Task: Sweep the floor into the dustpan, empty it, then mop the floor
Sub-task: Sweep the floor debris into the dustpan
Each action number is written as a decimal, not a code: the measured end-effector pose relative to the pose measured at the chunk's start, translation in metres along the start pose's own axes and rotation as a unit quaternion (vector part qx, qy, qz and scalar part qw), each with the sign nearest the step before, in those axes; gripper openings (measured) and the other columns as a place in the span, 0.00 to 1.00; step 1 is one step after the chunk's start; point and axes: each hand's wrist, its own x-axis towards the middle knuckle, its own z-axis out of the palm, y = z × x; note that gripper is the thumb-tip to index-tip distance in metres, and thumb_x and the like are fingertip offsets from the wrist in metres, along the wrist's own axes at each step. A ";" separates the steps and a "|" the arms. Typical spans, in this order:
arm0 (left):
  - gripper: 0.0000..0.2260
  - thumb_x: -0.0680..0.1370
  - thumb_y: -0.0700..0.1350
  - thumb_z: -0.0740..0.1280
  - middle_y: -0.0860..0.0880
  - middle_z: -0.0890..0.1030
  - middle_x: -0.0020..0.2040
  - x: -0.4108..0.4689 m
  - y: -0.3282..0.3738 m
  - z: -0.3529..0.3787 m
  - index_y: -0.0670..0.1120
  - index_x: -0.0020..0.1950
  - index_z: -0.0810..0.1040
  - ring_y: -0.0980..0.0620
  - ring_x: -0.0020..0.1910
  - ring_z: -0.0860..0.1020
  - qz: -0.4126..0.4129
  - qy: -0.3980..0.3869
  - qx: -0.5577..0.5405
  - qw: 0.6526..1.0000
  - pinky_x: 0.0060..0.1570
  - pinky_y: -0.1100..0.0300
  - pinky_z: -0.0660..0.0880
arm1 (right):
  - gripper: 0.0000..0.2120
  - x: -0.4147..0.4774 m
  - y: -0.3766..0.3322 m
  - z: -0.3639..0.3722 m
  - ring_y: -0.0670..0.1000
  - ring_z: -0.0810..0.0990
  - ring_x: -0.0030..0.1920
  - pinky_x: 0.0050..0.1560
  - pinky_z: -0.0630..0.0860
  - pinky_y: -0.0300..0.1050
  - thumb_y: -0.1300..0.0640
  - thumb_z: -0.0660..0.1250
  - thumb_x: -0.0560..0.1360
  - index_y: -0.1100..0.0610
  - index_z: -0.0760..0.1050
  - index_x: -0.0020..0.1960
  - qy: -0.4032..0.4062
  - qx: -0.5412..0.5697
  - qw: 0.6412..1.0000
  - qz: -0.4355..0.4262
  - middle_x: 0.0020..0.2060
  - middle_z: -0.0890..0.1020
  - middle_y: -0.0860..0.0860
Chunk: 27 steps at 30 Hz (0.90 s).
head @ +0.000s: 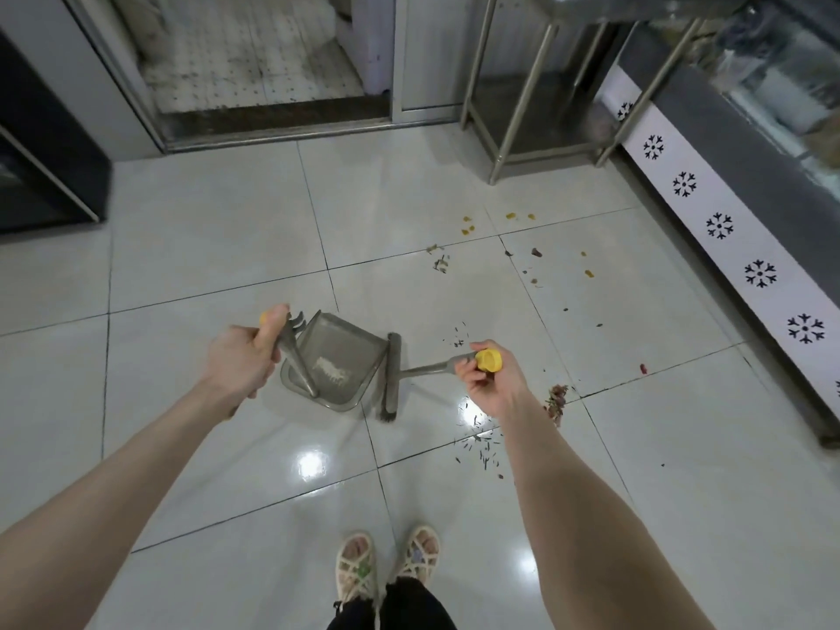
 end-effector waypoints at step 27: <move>0.30 0.77 0.66 0.57 0.45 0.70 0.26 0.018 0.028 0.059 0.41 0.30 0.71 0.46 0.27 0.69 -0.023 0.001 -0.050 0.998 0.29 0.59 0.68 | 0.10 -0.025 -0.095 -0.026 0.47 0.68 0.17 0.15 0.61 0.33 0.68 0.57 0.75 0.57 0.63 0.37 0.125 -0.088 0.985 -0.079 0.35 0.65 0.54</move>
